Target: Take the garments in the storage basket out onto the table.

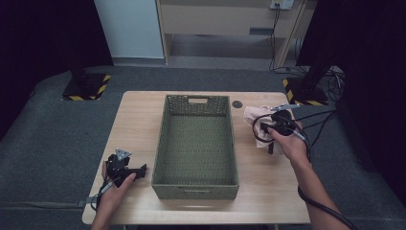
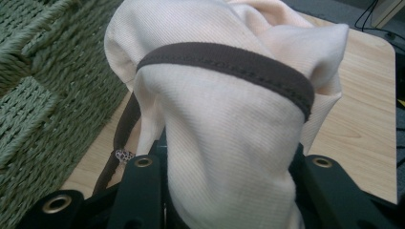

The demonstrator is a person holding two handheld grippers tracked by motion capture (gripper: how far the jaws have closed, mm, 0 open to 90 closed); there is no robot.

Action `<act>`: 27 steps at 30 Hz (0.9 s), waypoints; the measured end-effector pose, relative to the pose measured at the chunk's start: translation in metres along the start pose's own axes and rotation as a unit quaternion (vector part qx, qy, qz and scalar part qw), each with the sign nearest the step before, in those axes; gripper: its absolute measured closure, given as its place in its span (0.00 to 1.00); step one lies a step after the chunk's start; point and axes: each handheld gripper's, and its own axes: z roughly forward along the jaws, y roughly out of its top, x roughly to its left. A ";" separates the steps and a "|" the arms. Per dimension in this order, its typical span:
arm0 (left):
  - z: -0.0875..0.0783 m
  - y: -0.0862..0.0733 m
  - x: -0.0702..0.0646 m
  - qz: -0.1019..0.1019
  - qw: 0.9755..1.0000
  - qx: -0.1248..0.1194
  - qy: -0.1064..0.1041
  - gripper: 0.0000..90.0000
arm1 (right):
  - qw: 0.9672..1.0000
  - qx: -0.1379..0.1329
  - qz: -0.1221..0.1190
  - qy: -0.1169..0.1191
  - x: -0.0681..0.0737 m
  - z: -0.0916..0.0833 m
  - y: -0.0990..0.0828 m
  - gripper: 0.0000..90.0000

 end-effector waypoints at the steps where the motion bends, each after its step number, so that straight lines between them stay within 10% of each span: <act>1: 0.000 0.000 0.000 0.000 1.000 0.000 0.000 0.00 | 1.000 0.001 0.000 0.000 0.000 0.002 0.000 0.65; 27: 0.000 0.000 0.000 0.000 1.000 0.000 0.000 0.00 | 0.999 0.031 0.011 -0.007 -0.002 0.038 -0.014 0.65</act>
